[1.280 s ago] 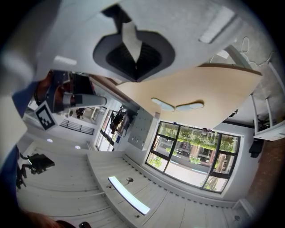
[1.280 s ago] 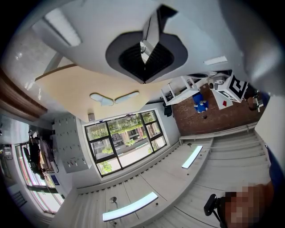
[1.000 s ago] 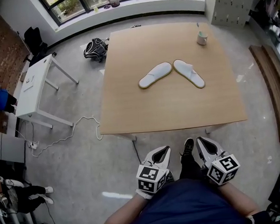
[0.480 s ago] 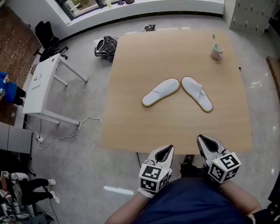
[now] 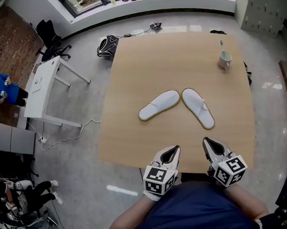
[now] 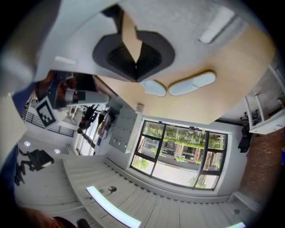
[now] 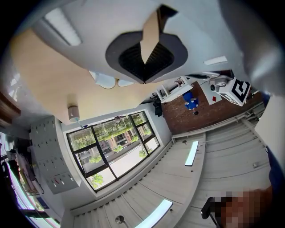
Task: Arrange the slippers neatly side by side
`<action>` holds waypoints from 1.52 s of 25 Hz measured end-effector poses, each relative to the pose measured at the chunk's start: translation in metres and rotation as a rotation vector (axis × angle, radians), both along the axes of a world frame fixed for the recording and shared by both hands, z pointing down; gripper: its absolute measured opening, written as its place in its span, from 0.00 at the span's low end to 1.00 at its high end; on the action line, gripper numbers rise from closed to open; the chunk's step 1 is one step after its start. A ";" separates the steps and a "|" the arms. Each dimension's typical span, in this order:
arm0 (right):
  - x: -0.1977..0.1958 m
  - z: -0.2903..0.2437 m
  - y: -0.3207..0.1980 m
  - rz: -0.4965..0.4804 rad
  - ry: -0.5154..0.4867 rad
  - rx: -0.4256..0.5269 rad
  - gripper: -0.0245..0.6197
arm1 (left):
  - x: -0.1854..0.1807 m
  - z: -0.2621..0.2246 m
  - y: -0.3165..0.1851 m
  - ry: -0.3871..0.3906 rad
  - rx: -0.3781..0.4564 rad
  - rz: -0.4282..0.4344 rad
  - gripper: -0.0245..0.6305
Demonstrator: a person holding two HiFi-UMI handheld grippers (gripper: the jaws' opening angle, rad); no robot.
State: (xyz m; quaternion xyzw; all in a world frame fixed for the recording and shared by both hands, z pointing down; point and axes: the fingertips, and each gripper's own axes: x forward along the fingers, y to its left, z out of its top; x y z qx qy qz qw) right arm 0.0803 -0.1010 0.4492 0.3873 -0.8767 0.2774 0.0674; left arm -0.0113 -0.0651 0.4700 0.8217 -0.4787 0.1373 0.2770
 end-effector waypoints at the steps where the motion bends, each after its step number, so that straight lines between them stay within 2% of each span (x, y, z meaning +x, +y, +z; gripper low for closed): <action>1: 0.003 0.003 -0.005 -0.003 0.000 -0.004 0.05 | 0.004 0.001 -0.006 0.002 -0.003 -0.005 0.04; 7: 0.016 0.027 -0.022 -0.013 0.018 -0.033 0.05 | 0.018 0.005 -0.027 0.010 -0.012 -0.024 0.04; 11: 0.019 0.041 -0.034 -0.012 0.036 -0.045 0.05 | 0.005 0.013 -0.043 -0.022 -0.007 -0.054 0.04; 16: 0.027 0.062 -0.058 0.004 0.095 -0.030 0.05 | -0.033 0.027 -0.081 -0.119 0.022 -0.083 0.04; 21: 0.034 0.103 -0.081 0.002 0.195 -0.038 0.05 | -0.074 0.053 -0.116 -0.241 0.024 -0.064 0.04; 25: 0.029 0.125 -0.104 -0.028 0.195 -0.024 0.05 | -0.105 0.085 -0.139 -0.333 0.011 -0.035 0.04; 28: 0.020 0.140 -0.122 -0.041 0.206 -0.032 0.05 | -0.115 0.105 -0.156 -0.395 0.001 0.017 0.04; 30: 0.016 0.151 -0.134 -0.045 0.263 -0.022 0.05 | -0.118 0.117 -0.167 -0.448 0.000 0.053 0.06; 31: 0.015 0.155 -0.141 -0.043 0.307 -0.006 0.05 | -0.119 0.124 -0.173 -0.477 -0.001 0.076 0.16; 32: 0.015 0.159 -0.148 -0.046 0.353 0.013 0.06 | -0.120 0.131 -0.179 -0.505 -0.002 0.104 0.22; 33: 0.014 0.161 -0.155 -0.060 0.395 0.033 0.20 | -0.121 0.137 -0.184 -0.534 0.001 0.141 0.22; 34: 0.012 0.162 -0.160 -0.086 0.432 0.055 0.22 | -0.121 0.142 -0.190 -0.565 0.010 0.187 0.22; 38: -0.002 0.172 -0.165 -0.256 0.552 0.140 0.14 | -0.118 0.157 -0.203 -0.690 0.089 0.417 0.24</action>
